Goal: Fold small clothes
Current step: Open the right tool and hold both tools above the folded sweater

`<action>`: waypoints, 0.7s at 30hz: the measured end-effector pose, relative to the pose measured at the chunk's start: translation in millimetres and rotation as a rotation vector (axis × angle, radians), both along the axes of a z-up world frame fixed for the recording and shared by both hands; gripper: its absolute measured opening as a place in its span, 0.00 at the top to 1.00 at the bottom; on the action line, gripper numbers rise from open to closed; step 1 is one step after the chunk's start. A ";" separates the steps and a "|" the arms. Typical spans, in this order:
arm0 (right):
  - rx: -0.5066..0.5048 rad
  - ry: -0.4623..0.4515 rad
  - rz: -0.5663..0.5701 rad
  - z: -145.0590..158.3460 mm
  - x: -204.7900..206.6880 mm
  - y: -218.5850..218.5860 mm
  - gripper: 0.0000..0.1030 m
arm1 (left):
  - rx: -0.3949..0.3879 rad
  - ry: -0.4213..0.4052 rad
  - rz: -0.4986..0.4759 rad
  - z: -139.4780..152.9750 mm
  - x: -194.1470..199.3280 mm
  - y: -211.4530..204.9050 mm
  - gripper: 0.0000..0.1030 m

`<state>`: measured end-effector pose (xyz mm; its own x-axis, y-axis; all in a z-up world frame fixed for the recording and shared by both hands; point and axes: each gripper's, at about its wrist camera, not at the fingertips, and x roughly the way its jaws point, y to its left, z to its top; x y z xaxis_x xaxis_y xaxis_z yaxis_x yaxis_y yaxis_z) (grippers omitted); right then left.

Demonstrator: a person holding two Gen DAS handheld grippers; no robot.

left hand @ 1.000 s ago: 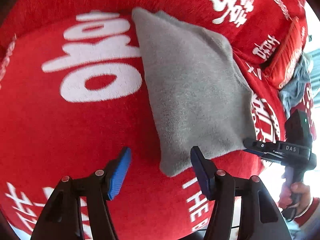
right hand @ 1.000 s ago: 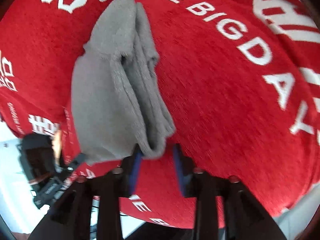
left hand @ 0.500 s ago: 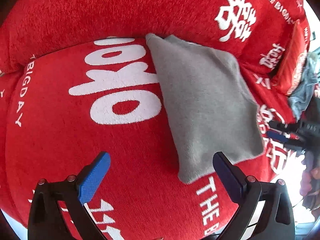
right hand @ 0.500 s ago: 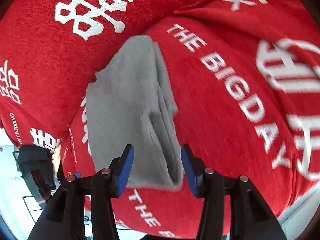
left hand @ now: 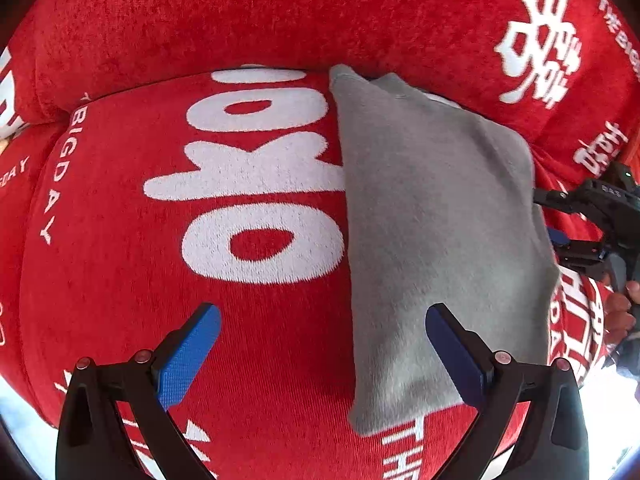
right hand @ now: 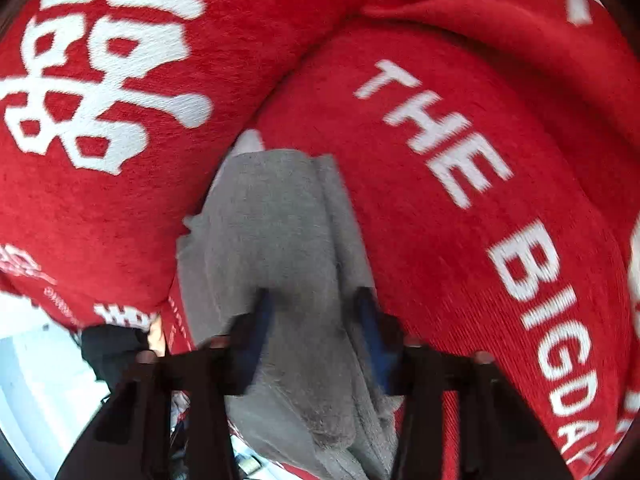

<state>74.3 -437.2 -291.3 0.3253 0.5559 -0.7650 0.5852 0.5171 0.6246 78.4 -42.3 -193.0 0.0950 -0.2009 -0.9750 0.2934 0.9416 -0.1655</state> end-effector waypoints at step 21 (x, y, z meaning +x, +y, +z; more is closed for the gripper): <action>-0.006 0.020 0.040 18.5 -56.0 -33.6 0.37 | 0.005 0.068 -0.003 -7.6 12.3 -30.3 0.00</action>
<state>18.3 -470.8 -272.8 0.2874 0.5637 -0.7744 0.5761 0.5442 0.6099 90.7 -72.6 -200.6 0.0279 -0.1964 -0.9801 0.2839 0.9417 -0.1806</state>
